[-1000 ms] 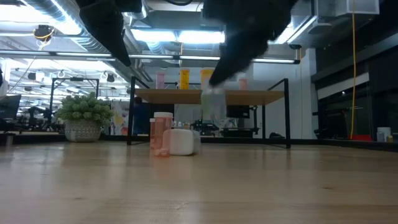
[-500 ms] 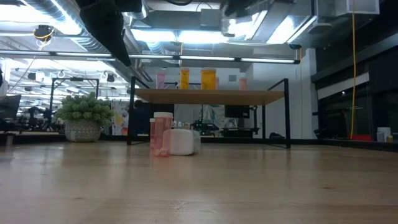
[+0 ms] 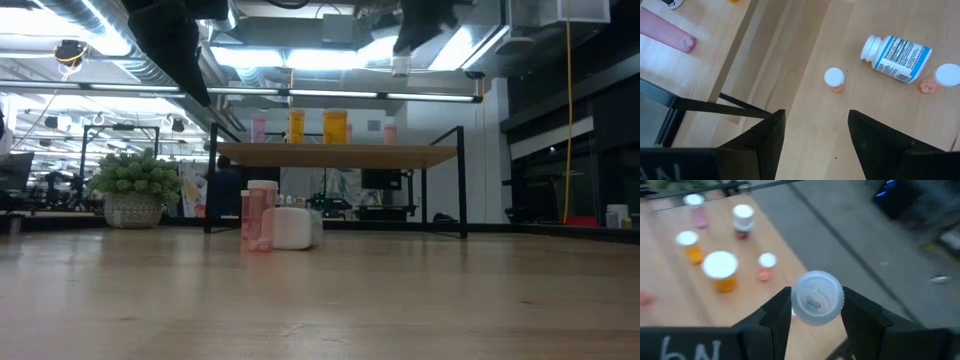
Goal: Pick and place medicine bottles onto shelf by color
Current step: Put the transparent pill bottle on the shelf
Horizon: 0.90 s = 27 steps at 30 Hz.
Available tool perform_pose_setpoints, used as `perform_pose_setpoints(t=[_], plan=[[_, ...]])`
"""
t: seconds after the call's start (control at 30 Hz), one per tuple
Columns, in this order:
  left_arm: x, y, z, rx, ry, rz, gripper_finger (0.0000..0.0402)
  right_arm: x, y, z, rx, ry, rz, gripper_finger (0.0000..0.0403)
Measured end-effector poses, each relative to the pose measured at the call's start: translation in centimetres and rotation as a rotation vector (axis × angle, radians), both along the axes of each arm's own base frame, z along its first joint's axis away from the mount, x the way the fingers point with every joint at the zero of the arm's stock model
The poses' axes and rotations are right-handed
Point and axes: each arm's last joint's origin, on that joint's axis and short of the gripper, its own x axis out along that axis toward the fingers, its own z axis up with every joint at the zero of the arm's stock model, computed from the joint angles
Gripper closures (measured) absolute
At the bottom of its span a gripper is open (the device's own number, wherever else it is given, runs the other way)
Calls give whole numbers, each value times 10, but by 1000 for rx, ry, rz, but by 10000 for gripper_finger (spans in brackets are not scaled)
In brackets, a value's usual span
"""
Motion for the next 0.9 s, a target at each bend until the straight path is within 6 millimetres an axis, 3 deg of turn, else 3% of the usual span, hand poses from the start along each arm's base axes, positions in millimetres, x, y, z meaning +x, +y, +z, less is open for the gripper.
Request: perform_pose_setpoints(t=[0.23,0.63,0.8,0.9], plan=[[0,0,0,-2,-2,3,189,-7,-4,-9,172,38,116,244],[0,0,0,-18,-15,24,189,-27,16,-1,182,38,105,244],[0,0,0,-28,-22,37,189,-42,28,-25,159,-5,124,244],[0,0,0,-31,-25,41,189,-44,31,-43,110,-122,149,244]])
